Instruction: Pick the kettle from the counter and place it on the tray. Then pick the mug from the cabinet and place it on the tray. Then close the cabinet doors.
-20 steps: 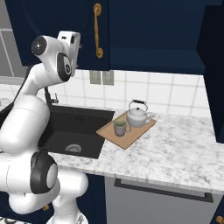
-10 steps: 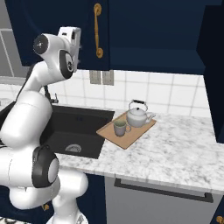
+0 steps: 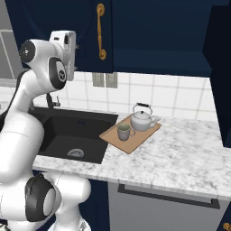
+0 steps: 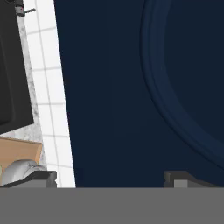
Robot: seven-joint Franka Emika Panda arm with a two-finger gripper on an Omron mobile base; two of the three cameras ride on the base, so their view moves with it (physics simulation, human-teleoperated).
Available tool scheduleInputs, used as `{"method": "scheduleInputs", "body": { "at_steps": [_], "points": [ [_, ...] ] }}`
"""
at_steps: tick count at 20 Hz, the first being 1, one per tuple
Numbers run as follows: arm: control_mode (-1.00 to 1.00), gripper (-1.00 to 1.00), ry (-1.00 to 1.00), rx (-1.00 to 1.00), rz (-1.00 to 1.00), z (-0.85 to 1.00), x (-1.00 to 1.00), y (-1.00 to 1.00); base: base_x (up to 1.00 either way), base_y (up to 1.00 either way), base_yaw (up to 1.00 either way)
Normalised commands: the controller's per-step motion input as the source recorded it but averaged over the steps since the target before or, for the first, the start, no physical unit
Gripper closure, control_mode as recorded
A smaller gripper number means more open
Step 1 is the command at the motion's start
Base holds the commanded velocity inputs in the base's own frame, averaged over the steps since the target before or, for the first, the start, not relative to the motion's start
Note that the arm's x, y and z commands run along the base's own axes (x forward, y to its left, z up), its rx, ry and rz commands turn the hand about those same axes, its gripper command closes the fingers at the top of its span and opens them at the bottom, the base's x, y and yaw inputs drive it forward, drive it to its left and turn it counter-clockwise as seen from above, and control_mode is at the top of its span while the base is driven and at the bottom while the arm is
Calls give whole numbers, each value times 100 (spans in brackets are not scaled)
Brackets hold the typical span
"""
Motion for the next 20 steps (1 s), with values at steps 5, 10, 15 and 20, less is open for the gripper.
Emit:
{"method": "scheduleInputs", "body": {
  "at_steps": [5,10,15,20],
  "points": [
    [-100,-100,-4,-7,0,24,-95,-2,0,0,0],
    [-100,-100,0,-9,0,26,-92,-1,0,0,0],
    [-100,-100,0,-7,0,21,-79,0,0,0,0],
    [-100,-100,0,-4,1,15,-58,0,0,0,0]
  ]
}}
